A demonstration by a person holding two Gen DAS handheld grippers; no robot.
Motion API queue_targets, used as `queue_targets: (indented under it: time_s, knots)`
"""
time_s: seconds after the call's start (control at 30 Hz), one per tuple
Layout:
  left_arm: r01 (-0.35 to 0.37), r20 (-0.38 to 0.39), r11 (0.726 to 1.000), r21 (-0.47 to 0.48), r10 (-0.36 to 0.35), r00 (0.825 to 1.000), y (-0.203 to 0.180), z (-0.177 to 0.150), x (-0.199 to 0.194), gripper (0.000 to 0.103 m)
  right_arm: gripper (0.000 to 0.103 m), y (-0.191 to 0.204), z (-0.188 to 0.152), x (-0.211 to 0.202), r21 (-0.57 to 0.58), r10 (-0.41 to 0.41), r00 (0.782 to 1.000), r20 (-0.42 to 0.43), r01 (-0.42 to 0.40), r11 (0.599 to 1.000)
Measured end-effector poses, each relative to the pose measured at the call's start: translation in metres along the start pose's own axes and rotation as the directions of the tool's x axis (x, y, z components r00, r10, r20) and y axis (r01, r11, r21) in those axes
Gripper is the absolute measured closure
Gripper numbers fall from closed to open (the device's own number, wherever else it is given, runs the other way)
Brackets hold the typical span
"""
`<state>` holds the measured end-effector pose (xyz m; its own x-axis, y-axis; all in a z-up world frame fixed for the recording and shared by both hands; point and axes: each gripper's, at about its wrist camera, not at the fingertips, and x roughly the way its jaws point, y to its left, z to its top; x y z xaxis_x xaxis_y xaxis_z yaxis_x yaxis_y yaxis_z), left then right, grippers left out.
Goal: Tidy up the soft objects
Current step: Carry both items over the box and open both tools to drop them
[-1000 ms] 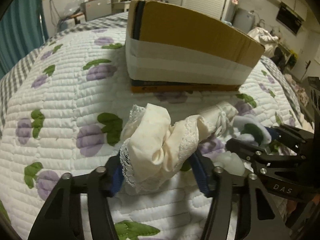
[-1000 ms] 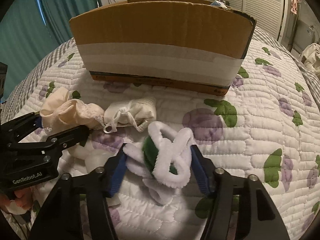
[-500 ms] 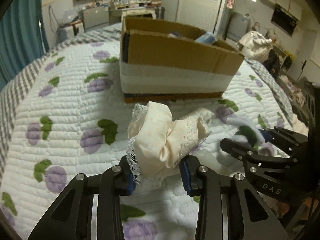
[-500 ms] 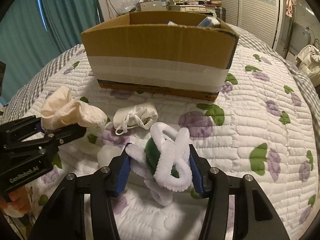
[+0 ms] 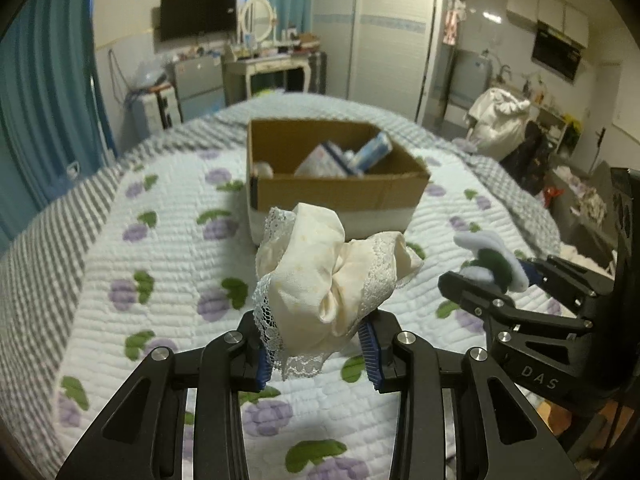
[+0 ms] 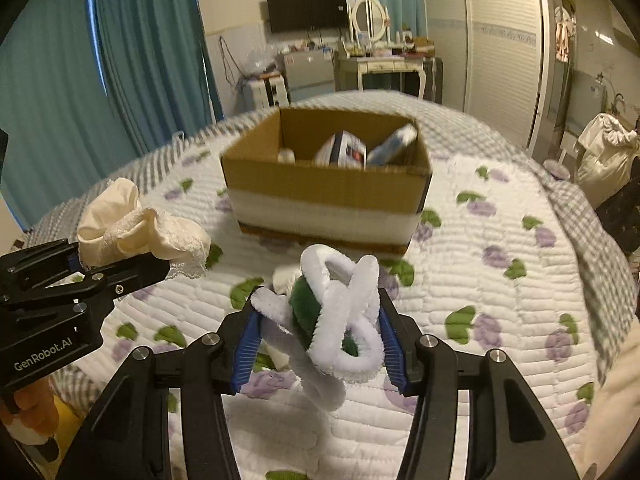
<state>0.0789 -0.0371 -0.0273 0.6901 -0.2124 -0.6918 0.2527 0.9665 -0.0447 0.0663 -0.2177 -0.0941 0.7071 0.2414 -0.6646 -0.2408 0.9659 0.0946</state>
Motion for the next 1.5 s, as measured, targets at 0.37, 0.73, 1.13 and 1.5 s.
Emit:
queue_targets:
  time_s: [0.37, 0.73, 1.13, 1.5]
  knots:
    - [-0.026, 0.112, 0.999, 0.040, 0.021, 0.993, -0.003, 0.065, -0.015, 0.068, 0.051, -0.012, 0.062, -0.044, 0.005, -0.014, 0.992, 0.125, 0.014, 1.000]
    - [-0.039, 0.151, 0.999, 0.021, 0.036, 0.988, 0.016, 0.134, 0.039, 0.068, 0.051, -0.038, 0.160, -0.002, -0.011, -0.018, 0.985, 0.172, 0.020, 1.000]
    - [-0.049, 0.051, 0.999, 0.018, 0.048, 0.998, 0.038, 0.168, 0.158, 0.068, 0.050, -0.062, 0.214, 0.125, -0.016, -0.014, 0.997, 0.079, 0.015, 1.000]
    - [-0.020, 0.022, 0.999, 0.029, 0.019, 1.000, 0.039, 0.169, 0.182, 0.066, 0.039, -0.081, 0.211, 0.189, 0.027, -0.012, 1.000, 0.023, 0.011, 1.000]
